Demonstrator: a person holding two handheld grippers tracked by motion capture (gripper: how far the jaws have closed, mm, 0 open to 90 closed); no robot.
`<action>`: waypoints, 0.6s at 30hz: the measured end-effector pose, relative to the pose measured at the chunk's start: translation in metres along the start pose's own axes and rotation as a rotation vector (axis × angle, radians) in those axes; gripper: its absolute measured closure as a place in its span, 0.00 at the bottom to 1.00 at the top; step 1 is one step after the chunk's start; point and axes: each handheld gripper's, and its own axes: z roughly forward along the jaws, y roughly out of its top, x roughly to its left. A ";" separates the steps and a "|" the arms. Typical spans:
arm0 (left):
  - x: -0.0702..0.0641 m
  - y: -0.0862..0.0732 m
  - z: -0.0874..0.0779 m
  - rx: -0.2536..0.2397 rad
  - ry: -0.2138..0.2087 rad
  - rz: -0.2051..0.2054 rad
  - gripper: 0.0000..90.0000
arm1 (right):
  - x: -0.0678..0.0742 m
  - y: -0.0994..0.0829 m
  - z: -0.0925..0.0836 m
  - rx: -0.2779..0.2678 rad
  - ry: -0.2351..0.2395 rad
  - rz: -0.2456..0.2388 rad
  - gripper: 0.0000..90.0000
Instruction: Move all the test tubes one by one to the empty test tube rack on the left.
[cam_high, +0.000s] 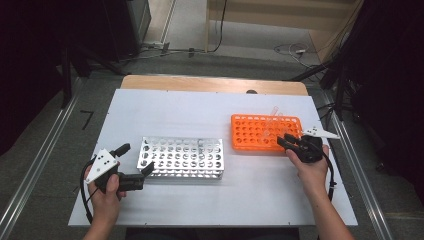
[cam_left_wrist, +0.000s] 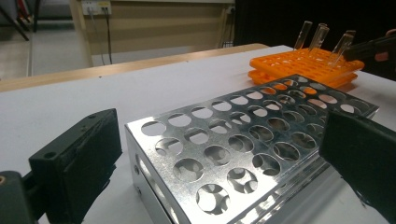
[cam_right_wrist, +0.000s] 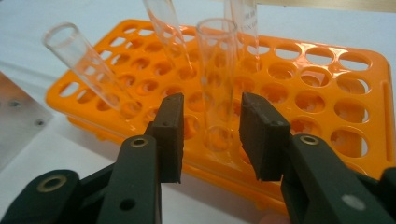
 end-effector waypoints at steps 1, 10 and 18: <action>0.000 0.000 0.000 0.000 0.001 -0.002 0.00 | -0.001 -0.001 0.001 0.000 -0.001 -0.001 0.66; 0.000 0.003 0.003 0.003 -0.017 -0.037 0.00 | 0.000 -0.008 0.010 -0.040 -0.021 -0.028 0.75; -0.004 0.007 0.005 0.016 -0.027 -0.043 0.00 | 0.005 -0.010 0.013 -0.059 -0.055 -0.069 0.82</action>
